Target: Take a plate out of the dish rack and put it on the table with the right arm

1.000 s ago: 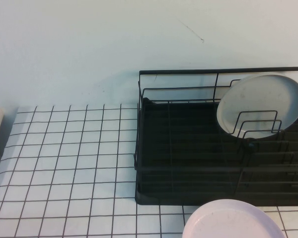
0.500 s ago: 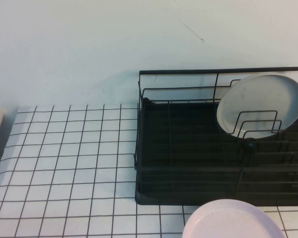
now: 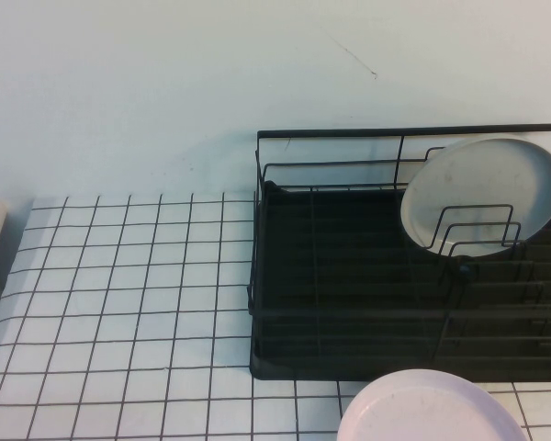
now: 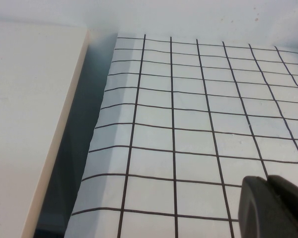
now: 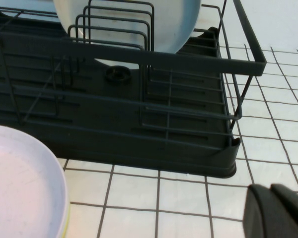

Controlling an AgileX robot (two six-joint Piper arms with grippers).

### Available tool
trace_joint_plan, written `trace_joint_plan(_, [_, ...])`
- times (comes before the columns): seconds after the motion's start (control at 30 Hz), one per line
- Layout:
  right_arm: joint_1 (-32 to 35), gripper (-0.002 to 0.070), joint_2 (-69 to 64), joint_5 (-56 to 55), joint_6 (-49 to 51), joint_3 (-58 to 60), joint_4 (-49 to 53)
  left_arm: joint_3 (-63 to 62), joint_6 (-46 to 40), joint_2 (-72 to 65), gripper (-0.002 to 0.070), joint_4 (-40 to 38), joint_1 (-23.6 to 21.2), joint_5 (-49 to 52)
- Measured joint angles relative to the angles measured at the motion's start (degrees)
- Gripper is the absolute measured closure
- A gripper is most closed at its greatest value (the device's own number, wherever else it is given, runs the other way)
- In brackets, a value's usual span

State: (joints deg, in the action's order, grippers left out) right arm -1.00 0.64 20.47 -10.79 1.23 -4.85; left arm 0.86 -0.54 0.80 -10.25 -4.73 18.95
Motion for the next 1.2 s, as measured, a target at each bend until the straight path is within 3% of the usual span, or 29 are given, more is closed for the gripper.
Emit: trace_joint_plan(1.2, [0.0, 0.0678, 0.0, 0.0, -0.19, 0.0, 0.0, 0.0, 0.0, 0.0, 0.0678, -1.61, 0.0, 0.0])
